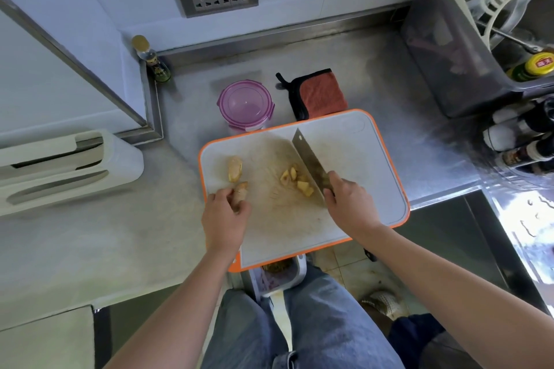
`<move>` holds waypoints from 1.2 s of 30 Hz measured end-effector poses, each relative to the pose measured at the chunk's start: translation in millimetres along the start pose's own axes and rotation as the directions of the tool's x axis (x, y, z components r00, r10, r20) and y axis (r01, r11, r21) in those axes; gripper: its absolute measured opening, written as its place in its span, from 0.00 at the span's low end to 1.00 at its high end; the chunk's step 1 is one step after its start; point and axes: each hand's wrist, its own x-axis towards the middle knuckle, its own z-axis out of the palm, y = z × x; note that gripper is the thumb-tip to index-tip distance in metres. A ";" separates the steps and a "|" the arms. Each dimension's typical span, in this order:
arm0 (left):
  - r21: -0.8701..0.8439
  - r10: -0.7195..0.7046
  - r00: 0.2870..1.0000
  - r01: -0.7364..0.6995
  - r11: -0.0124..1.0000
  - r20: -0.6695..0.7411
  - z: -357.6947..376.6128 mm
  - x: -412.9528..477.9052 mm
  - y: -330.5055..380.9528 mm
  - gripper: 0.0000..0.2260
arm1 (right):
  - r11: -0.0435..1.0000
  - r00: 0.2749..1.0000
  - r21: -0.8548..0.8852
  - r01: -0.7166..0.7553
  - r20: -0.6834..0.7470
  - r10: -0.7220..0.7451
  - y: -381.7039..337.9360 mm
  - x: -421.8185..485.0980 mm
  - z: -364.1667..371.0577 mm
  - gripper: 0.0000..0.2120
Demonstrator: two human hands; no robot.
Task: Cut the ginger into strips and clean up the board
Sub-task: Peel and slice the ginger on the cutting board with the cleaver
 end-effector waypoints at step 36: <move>-0.358 0.170 0.973 -0.103 0.928 0.159 -36.7 20.8 -22.7 0.15 | 0.979 0.988 0.157 -0.134 -0.056 0.144 -57.1 -20.1 20.4 0.06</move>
